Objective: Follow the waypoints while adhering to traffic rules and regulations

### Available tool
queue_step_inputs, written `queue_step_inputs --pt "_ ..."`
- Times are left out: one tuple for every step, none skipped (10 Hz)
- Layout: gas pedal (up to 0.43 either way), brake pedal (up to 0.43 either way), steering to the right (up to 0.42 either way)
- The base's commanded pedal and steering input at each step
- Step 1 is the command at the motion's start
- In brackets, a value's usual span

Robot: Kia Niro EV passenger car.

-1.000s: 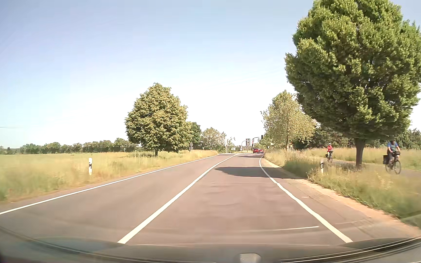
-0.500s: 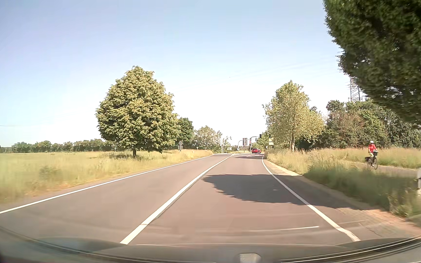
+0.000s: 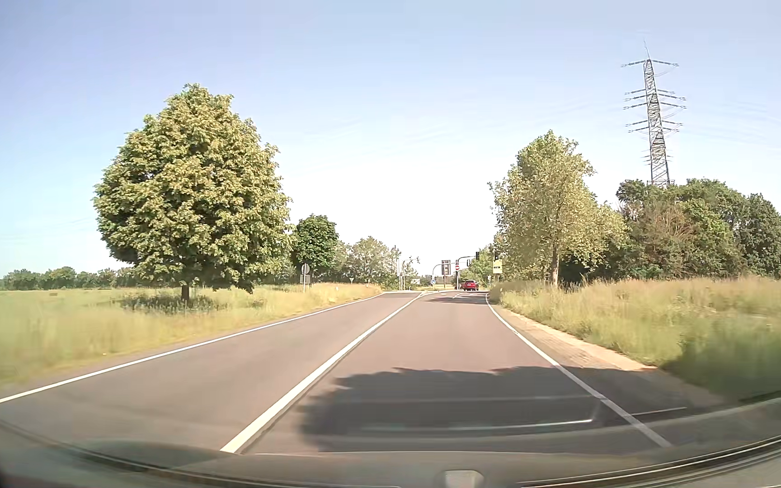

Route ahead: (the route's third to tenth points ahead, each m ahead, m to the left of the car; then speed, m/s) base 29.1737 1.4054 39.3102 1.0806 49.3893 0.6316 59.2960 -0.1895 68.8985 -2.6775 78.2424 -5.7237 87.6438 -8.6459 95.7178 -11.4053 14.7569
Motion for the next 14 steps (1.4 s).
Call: queue_step_inputs --pt "0.0 0.03 0.006" --pt "0.0 0.03 0.006" --pt "0.0 0.03 0.006" --pt "0.0 0.03 0.006" --pt "0.0 0.03 0.006" --pt "0.0 0.03 0.006" --pt "0.0 0.03 0.006" --pt "0.0 0.03 0.006" --pt "0.0 0.03 0.009" --pt "0.0 0.03 0.011" --pt "0.0 0.03 0.011" --pt "0.0 0.03 0.009" --pt "0.0 0.03 0.008" --pt "0.0 0.03 0.007"
